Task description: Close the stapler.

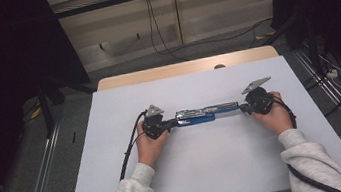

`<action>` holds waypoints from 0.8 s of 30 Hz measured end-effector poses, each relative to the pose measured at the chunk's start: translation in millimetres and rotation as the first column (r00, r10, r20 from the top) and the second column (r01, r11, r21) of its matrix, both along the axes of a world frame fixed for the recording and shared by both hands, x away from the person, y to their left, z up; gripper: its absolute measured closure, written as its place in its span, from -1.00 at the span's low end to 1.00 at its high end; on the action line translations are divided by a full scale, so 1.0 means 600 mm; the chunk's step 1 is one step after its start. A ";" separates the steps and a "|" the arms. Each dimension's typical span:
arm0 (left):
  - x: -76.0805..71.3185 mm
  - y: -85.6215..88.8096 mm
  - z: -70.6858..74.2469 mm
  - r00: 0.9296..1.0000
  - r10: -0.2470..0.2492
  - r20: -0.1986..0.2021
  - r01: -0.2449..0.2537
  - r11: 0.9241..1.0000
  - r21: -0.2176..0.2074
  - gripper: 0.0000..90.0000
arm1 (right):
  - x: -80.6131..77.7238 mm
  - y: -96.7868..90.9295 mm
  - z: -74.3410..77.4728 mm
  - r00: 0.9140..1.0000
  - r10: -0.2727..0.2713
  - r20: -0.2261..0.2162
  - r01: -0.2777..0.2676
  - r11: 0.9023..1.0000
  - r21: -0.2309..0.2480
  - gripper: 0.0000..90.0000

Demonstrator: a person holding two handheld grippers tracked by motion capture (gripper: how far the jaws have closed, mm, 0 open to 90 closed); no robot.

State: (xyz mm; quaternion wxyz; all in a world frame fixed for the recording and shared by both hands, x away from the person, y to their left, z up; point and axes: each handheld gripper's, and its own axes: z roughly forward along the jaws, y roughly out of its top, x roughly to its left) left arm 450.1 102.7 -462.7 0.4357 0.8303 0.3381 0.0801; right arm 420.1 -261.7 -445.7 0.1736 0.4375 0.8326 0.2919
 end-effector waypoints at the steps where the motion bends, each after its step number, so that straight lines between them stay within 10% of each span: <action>1: 0.000 0.001 0.000 1.000 -0.004 -0.005 0.004 1.000 -0.001 0.98 | 0.000 0.000 0.000 1.000 0.000 0.001 0.000 1.000 -0.001 1.00; 13: -0.005 -0.008 0.002 0.999 -0.045 -0.004 0.045 0.998 -0.044 1.00 | 0.000 -0.002 0.002 1.000 -0.002 0.006 0.002 1.000 0.003 1.00; 24: -0.011 -0.015 0.002 0.998 -0.056 0.002 0.056 0.998 0.013 1.00 | 0.001 -0.001 0.003 1.000 -0.001 0.008 0.001 1.000 0.004 1.00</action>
